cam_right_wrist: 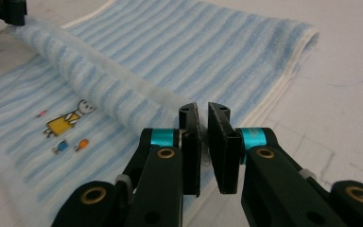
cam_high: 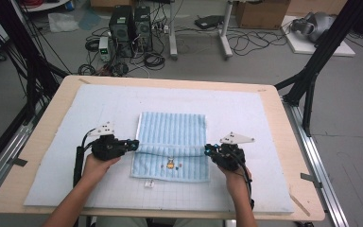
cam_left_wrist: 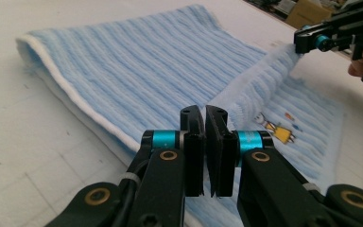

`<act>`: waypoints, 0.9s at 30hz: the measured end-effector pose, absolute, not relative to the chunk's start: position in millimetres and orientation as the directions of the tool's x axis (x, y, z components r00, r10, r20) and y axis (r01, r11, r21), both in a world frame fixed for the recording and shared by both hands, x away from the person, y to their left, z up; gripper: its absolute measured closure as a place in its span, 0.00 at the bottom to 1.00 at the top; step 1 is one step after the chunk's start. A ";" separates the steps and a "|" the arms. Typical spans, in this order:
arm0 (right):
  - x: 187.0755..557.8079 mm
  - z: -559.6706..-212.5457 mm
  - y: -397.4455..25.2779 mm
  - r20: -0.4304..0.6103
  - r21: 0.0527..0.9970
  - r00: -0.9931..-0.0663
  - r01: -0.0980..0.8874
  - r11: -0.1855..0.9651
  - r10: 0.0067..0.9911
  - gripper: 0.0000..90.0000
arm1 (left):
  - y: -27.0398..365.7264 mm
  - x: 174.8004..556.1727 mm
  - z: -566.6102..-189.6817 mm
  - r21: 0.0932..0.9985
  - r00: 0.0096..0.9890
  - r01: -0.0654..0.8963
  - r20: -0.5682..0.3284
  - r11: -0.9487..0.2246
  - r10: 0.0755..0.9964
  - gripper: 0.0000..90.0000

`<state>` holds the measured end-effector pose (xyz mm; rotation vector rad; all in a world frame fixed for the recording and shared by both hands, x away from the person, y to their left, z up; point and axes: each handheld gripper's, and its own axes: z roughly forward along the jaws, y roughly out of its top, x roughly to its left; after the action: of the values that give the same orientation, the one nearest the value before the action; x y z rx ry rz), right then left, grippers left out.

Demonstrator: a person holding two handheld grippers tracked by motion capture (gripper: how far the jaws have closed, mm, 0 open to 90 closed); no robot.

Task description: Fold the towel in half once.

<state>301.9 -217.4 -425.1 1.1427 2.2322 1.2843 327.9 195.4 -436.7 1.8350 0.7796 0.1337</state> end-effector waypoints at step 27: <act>238.0 -433.1 -220.8 0.061 0.846 -0.690 0.419 0.329 0.721 0.93 | 210.3 276.0 -447.1 0.872 0.826 0.428 -0.272 -0.236 0.494 0.95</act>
<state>238.0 -220.8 -433.1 1.0172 2.2735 1.2980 276.0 210.3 -447.1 1.8643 0.6958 0.0717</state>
